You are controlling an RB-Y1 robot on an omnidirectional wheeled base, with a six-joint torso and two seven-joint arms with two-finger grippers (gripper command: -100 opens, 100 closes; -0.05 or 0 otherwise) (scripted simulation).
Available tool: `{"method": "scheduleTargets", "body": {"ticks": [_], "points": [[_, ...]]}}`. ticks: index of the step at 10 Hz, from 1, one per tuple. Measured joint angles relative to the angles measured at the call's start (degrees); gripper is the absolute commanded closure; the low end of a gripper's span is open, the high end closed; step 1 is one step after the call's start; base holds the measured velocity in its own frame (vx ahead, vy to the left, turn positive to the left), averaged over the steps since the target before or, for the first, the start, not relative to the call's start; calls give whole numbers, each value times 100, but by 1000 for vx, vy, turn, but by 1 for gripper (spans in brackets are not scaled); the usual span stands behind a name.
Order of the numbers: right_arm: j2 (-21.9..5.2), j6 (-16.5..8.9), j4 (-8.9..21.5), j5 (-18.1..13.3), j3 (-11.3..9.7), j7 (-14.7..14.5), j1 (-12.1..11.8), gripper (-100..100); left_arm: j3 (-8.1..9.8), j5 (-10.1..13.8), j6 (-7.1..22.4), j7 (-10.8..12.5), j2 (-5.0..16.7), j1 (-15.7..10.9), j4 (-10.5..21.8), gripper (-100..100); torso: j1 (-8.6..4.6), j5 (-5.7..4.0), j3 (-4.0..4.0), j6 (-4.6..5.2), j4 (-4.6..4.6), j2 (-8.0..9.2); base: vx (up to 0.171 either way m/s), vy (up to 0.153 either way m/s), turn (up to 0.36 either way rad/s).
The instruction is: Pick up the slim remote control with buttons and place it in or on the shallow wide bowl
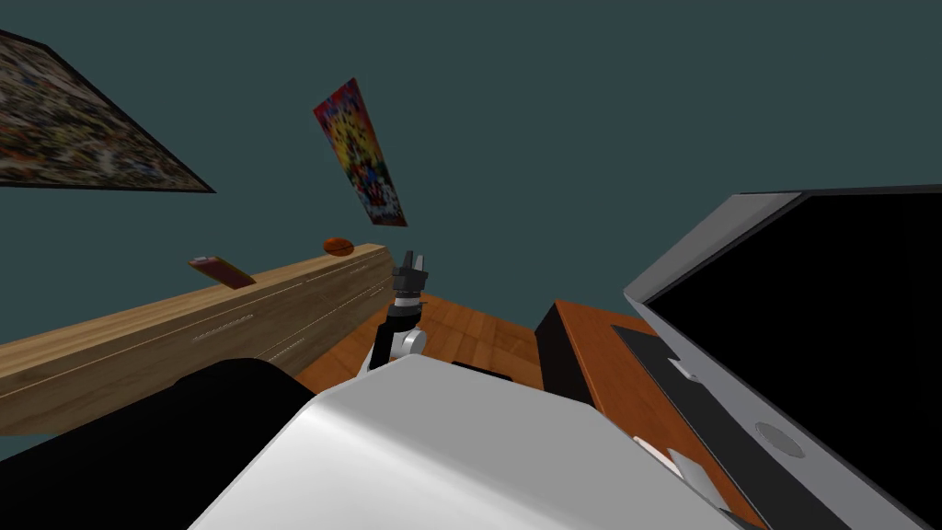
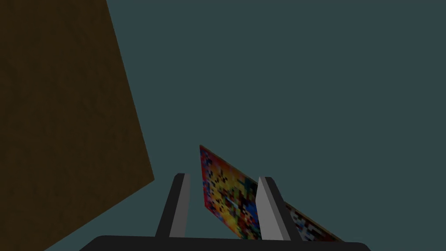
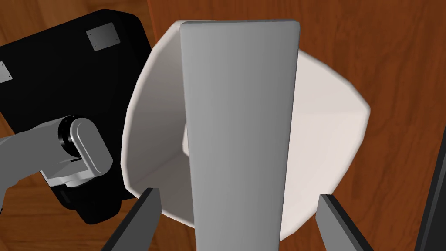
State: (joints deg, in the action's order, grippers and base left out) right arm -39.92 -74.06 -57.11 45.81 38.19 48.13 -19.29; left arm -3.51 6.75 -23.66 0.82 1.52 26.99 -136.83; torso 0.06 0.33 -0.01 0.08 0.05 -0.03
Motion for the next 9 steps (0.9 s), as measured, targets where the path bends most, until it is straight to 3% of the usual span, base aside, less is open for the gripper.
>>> {"method": "scheduleTargets", "body": {"ticks": [3,4,5,7,9], "points": [[0,0,0,0,0,0,0,-100,0,0,0,0,0,0,0,0,3,1,6,0,2,9,0,0,0],[0,0,0,0,0,0,0,0,0,0,0,0,0,0,0,0,3,1,6,0,2,10,0,0,0],[0,0,0,0,0,0,0,-100,0,0,0,0,0,0,0,0,3,1,6,0,3,10,-14,20,33],[-122,-239,-232,99,77,115,-109,-100,0,0,0,0,0,-1,0,0,13,4,10,0,4,17,-21,27,23],[-285,-434,-277,190,131,171,-124,-100,0,0,0,0,0,-1,0,0,13,4,11,0,4,18,-18,22,16]]}}
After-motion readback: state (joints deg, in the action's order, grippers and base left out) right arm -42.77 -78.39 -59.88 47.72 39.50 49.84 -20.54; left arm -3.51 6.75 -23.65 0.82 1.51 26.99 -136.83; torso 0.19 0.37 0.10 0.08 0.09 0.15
